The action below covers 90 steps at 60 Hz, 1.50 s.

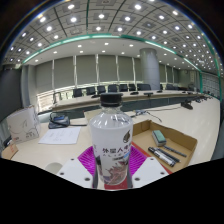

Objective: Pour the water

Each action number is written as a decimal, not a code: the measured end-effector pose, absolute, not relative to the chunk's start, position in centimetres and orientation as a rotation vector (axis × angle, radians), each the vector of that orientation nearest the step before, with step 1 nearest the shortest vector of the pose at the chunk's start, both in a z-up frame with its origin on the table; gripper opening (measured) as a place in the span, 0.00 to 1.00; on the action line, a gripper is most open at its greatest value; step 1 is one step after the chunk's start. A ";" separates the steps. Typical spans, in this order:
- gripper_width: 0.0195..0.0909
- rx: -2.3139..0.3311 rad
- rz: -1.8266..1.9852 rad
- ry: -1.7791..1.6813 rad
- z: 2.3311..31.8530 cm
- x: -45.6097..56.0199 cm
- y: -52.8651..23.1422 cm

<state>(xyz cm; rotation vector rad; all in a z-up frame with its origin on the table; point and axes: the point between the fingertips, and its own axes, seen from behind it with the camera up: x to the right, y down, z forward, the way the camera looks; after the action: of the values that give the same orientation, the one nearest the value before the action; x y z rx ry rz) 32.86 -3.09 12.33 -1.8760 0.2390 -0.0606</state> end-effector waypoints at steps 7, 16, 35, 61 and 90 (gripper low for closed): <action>0.27 -1.919 -0.079 0.239 8.4 33.7 -3.5; 0.28 -1.927 -0.067 0.255 5.3 33.6 -4.3; 0.50 -1.933 -0.094 0.198 4.9 33.2 -4.4; 0.93 -2.086 -0.130 0.320 10.7 30.7 -11.5; 0.93 -2.246 -0.093 0.288 23.0 14.1 -29.8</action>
<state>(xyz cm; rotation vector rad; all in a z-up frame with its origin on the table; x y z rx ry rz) 14.10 -29.77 23.00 -2.2462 0.2879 -0.0928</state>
